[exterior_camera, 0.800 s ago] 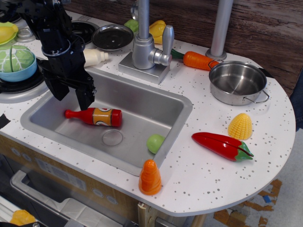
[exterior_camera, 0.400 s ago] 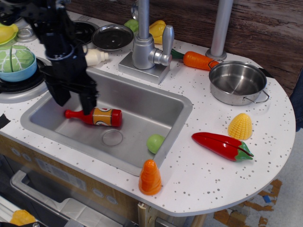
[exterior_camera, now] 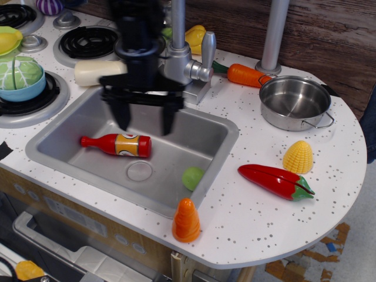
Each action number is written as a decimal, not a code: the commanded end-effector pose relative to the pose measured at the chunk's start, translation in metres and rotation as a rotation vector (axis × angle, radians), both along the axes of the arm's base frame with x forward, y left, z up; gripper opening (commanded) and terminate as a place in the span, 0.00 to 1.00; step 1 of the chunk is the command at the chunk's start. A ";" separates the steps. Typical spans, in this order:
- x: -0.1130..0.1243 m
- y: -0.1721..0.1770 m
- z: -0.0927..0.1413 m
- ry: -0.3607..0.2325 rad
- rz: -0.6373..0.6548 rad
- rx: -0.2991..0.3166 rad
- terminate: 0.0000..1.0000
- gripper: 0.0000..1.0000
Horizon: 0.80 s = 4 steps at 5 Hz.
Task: Put pepper in pan
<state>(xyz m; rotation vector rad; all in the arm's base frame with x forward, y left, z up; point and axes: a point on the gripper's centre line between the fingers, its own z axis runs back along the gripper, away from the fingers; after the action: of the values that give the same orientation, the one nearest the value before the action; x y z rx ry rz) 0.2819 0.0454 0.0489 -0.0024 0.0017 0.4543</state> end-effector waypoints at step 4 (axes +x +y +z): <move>0.033 -0.150 0.016 -0.101 0.550 -0.159 0.00 1.00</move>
<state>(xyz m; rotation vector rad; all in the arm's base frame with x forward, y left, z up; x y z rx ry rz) 0.3127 -0.1084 0.0505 -0.1801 -0.0554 1.0074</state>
